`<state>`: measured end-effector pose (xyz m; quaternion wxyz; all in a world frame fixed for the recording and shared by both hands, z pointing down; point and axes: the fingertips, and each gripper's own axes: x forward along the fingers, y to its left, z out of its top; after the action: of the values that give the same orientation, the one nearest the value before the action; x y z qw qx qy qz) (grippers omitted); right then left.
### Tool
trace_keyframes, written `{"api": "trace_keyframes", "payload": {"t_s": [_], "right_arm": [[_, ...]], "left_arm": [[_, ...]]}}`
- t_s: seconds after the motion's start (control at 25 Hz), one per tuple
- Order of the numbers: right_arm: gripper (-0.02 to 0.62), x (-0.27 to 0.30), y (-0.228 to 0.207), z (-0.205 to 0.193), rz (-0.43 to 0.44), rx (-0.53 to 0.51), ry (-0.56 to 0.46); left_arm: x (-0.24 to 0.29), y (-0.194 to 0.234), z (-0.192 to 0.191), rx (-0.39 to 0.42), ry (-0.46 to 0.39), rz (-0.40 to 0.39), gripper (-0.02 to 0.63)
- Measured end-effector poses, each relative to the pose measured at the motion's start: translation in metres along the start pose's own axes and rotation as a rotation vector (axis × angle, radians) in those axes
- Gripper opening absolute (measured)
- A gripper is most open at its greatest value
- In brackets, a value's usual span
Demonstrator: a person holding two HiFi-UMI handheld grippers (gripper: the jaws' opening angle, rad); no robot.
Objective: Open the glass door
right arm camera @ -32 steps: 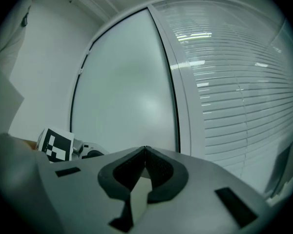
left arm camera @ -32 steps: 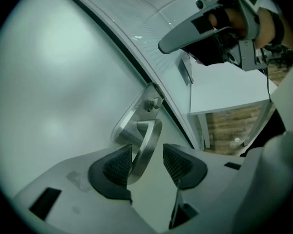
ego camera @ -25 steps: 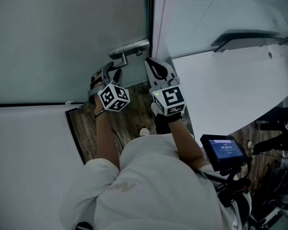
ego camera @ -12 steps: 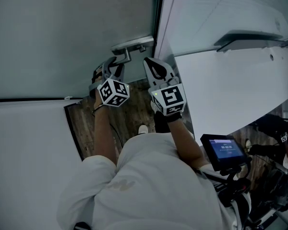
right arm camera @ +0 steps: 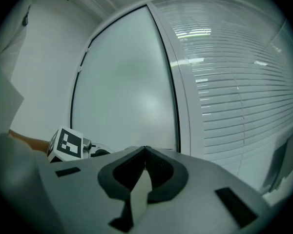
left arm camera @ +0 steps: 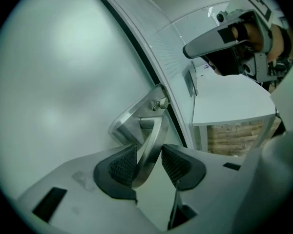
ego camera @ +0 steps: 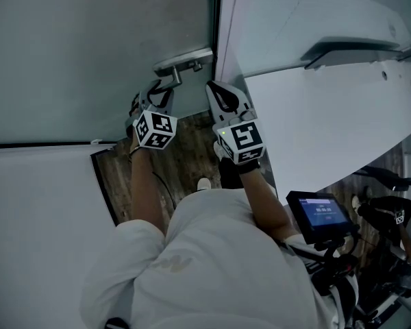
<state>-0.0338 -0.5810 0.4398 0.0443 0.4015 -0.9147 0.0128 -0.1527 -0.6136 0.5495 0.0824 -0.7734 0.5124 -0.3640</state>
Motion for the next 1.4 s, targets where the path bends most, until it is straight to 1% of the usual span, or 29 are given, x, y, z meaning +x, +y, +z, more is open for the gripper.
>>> {"api": "trace_keyframes", "payload": {"t_s": [0.16, 0.28, 0.44, 0.6, 0.72, 0.8, 0.88, 1.0, 1.12, 1.28, 1.4], "right_arm": [[0.003, -0.006, -0.003, -0.006, -0.003, 0.007, 0.001], [0.003, -0.008, -0.004, -0.012, -0.005, 0.016, 0.009], [0.003, -0.007, -0.001, -0.013, -0.003, 0.024, 0.013], [0.003, -0.007, -0.005, -0.010, -0.011, 0.029, 0.000], [0.003, -0.007, -0.009, -0.009, -0.015, 0.033, -0.008], [0.003, -0.008, -0.007, -0.008, -0.010, 0.031, -0.011], [0.003, -0.007, -0.005, -0.007, -0.004, 0.024, -0.012], [0.003, -0.005, -0.003, -0.008, -0.002, 0.017, -0.009], [0.003, -0.005, -0.009, -0.009, -0.016, 0.017, -0.007], [0.003, -0.009, -0.017, -0.011, -0.036, 0.019, -0.011], [0.003, -0.011, -0.021, -0.010, -0.041, 0.014, -0.017]], "left_arm": [[0.004, -0.006, -0.005, -0.031, -0.007, -0.016, 0.156], [0.012, -0.011, -0.008, -0.076, -0.021, -0.045, 0.156], [0.021, -0.006, -0.008, -0.114, -0.019, -0.072, 0.156], [0.032, -0.001, -0.004, -0.133, -0.027, -0.071, 0.156], [0.044, -0.003, -0.002, -0.193, -0.039, -0.095, 0.156], [0.049, -0.006, -0.003, -0.207, -0.038, -0.102, 0.156], [0.053, -0.007, -0.004, -0.187, -0.026, -0.089, 0.156], [0.059, -0.006, -0.006, -0.127, 0.002, -0.065, 0.156], [0.066, -0.010, -0.010, -0.068, 0.033, -0.060, 0.156], [0.071, -0.021, -0.013, 0.010, 0.051, -0.083, 0.156], [0.073, -0.027, -0.007, 0.097, 0.071, -0.111, 0.156]]}}
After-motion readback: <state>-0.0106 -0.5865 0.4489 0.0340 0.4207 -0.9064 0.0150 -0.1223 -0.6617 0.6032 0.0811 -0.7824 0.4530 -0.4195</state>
